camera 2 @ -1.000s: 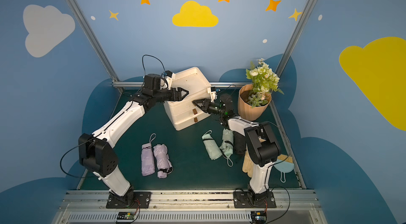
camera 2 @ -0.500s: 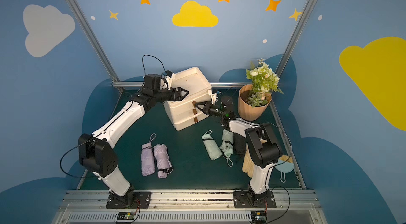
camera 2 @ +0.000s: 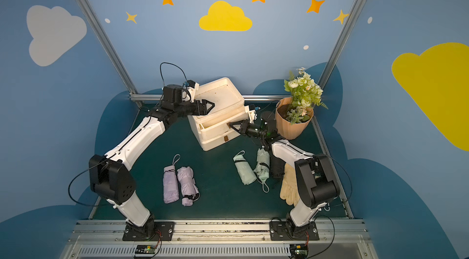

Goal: Place the umbrella in the drawer by color
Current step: Open the drawer in the storage box.

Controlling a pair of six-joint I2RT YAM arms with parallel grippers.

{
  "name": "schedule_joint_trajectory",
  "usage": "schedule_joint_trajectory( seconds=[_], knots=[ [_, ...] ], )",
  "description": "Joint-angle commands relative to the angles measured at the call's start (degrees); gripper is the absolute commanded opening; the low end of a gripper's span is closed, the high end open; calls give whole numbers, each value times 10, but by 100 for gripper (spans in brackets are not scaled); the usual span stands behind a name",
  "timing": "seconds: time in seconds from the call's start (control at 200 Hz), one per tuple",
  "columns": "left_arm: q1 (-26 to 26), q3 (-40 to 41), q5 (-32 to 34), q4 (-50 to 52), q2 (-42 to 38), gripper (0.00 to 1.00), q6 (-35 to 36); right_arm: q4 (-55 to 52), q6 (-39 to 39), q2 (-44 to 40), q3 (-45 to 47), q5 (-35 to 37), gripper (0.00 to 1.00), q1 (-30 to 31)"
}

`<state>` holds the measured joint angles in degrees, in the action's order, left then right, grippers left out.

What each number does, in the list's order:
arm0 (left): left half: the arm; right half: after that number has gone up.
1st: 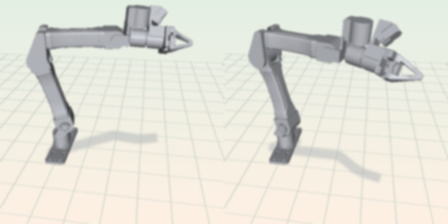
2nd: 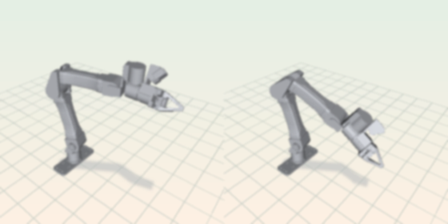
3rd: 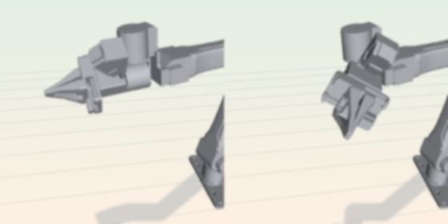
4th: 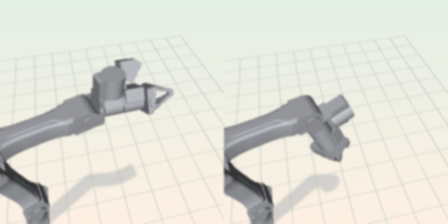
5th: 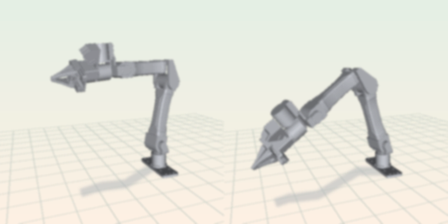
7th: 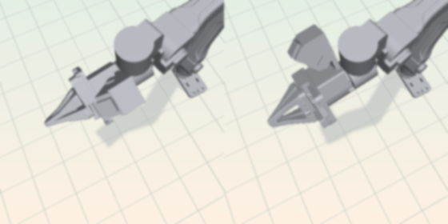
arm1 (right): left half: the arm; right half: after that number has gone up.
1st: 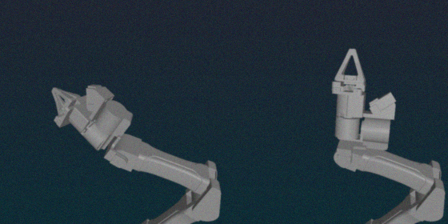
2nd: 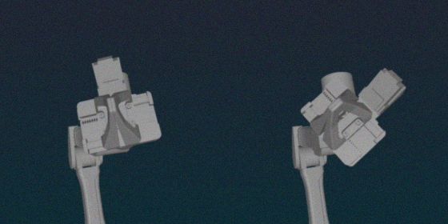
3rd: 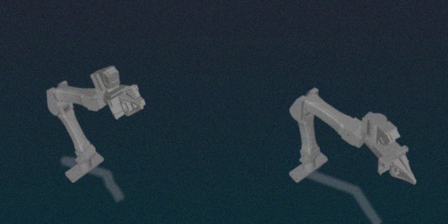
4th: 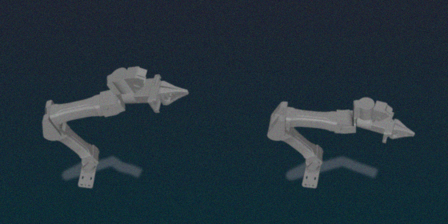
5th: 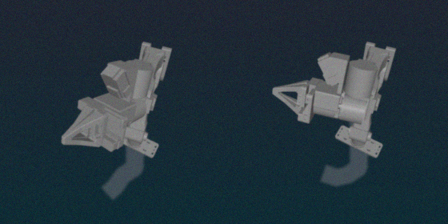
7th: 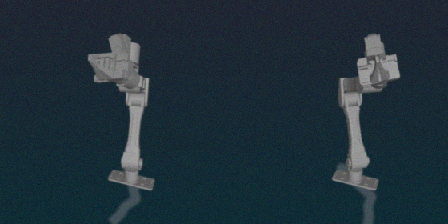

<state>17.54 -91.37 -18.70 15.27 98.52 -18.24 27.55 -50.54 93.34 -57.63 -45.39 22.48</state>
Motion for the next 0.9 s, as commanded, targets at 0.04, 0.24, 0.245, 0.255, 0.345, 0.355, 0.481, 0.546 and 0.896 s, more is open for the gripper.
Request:
schedule_joint_trajectory(
  seconds=[0.04,0.24,0.245,0.255,0.345,0.355,0.481,0.546,0.896],
  knots=[
    [-4,9,-2,15,7,87,0,-168,141,-77,-17,19,0,-3],
    [-4,9,-6,12,10,87,-3,-254,182,-116,-11,23,0,-12],
    [-5,9,-6,12,9,87,-3,-254,182,-117,-10,22,0,-12],
    [-4,8,-7,12,10,87,-3,-254,181,-118,-8,21,0,-13],
    [-4,8,-6,12,10,87,-3,-257,182,-133,4,25,0,-17],
    [-4,8,-6,12,9,87,-3,-257,183,-135,6,26,0,-17],
    [-4,9,-7,12,9,87,-3,-268,188,-142,13,26,0,-23],
    [-4,8,-6,13,9,87,-2,-273,192,-142,14,23,0,-24],
    [-4,-12,-17,36,-16,88,11,-377,266,-173,-15,60,40,-32]
  ],
)
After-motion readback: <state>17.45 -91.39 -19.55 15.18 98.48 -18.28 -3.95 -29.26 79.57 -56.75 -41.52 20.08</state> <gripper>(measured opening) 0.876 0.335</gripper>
